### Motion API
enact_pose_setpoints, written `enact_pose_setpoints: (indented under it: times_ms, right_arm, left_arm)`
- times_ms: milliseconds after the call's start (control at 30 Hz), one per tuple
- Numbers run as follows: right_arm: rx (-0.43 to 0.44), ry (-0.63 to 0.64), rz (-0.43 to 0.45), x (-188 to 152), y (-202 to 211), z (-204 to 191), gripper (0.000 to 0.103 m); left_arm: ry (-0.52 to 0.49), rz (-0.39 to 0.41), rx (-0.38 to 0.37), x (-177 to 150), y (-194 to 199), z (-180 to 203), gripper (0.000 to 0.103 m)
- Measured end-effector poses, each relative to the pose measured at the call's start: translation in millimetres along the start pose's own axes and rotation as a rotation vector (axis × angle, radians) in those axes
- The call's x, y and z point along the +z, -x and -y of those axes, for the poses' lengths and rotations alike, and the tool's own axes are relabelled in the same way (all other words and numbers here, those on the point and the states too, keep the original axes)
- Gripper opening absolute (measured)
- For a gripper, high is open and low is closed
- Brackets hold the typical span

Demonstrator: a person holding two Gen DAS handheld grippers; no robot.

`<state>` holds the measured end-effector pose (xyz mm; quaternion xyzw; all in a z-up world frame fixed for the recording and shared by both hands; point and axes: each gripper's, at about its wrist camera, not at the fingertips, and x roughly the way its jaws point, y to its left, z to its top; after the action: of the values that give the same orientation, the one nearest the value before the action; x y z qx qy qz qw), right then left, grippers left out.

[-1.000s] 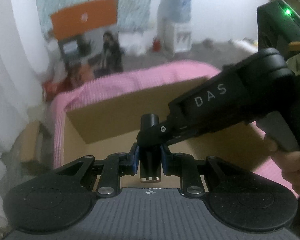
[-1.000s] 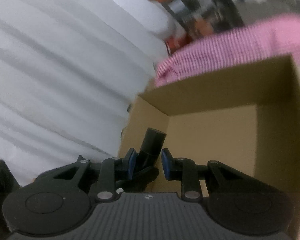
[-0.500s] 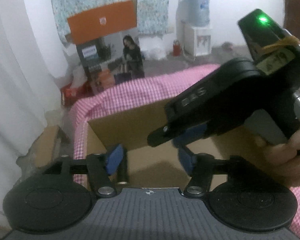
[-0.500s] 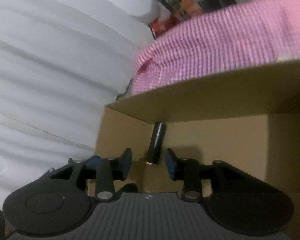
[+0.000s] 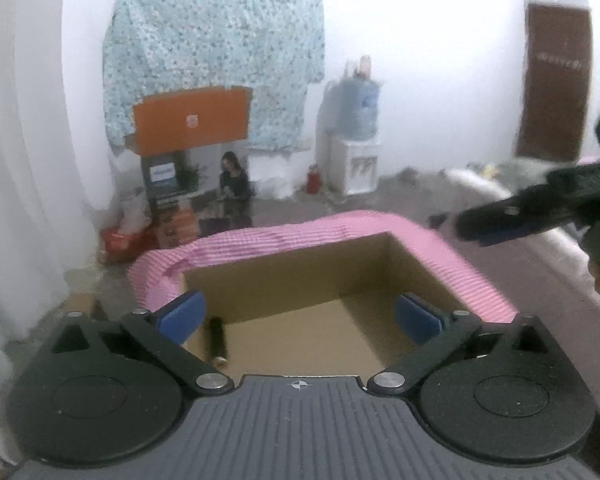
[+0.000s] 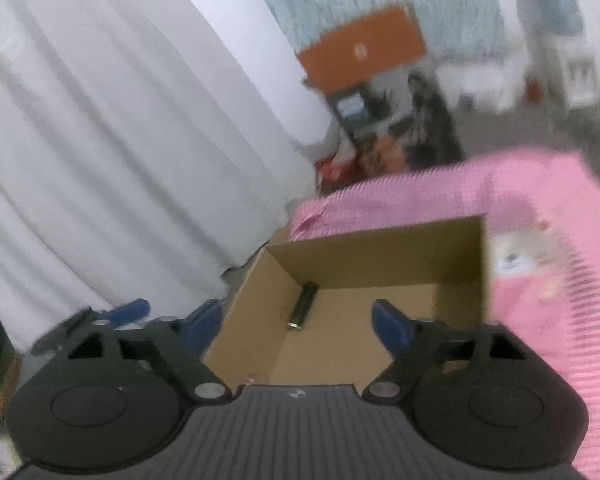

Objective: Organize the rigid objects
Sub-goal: 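Open the right gripper to drop the tube and withdraw, then lower the right gripper onto the green glue stick and close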

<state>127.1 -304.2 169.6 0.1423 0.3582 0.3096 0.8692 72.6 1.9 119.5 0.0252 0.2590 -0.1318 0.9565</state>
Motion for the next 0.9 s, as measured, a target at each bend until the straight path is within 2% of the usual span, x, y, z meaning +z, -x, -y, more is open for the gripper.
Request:
enact_pose_setpoints:
  times_ms: [100,267,367,433,500,600,633,767,833,900]
  right_arm:
    - [-0.112,0.11,0.059,-20.5,30.6,-17.7,0.103]
    - [-0.38,0.291,0.095,-52.5,44.0,-43.5,0.103]
    - [-0.456,0.377,0.089,-68.8,46.0,-47.1,0.103]
    - [-0.441,0.373,0.057,-79.2,48.5,-41.9,0.103]
    - [-0.374,0.344,0.033,-91.2,53.1,-35.4,0.103]
    - [-0.23,0.232,-0.007,-115.6,48.7,-16.2,0.103]
    - [-0.207,0.193,-0.017,-123.5,47.0,-8.9,0.103]
    - [-0.262,0.063,-0.018,-151.9,34.4,15.8,0.103]
    - [-0.246,-0.014,-0.007,-163.0,33.0,31.9,0.102]
    - [-0.216,-0.108,-0.012,-170.9,24.3,46.7,0.098]
  left_arm:
    - [0.051,-0.032,-0.063,-14.1,3.8,1.7,0.103]
    - [0.089,-0.077,-0.115,-41.7,-5.2,12.9,0.103]
    - [0.081,-0.081,-0.132,-58.8,-9.0,22.4,0.103]
    - [0.065,-0.097,-0.164,-69.4,-13.8,29.9,0.103]
    - [0.036,-0.112,-0.193,-78.6,-16.7,38.6,0.103]
    - [-0.027,-0.134,-0.228,-90.3,-24.8,54.1,0.103]
    - [-0.05,-0.146,-0.242,-94.1,-28.0,60.0,0.103]
    - [-0.129,-0.222,-0.305,-106.1,-43.5,82.2,0.099]
    - [-0.164,-0.26,-0.338,-110.7,-51.6,90.8,0.096]
    - [-0.206,-0.288,-0.358,-113.0,-59.5,99.0,0.086]
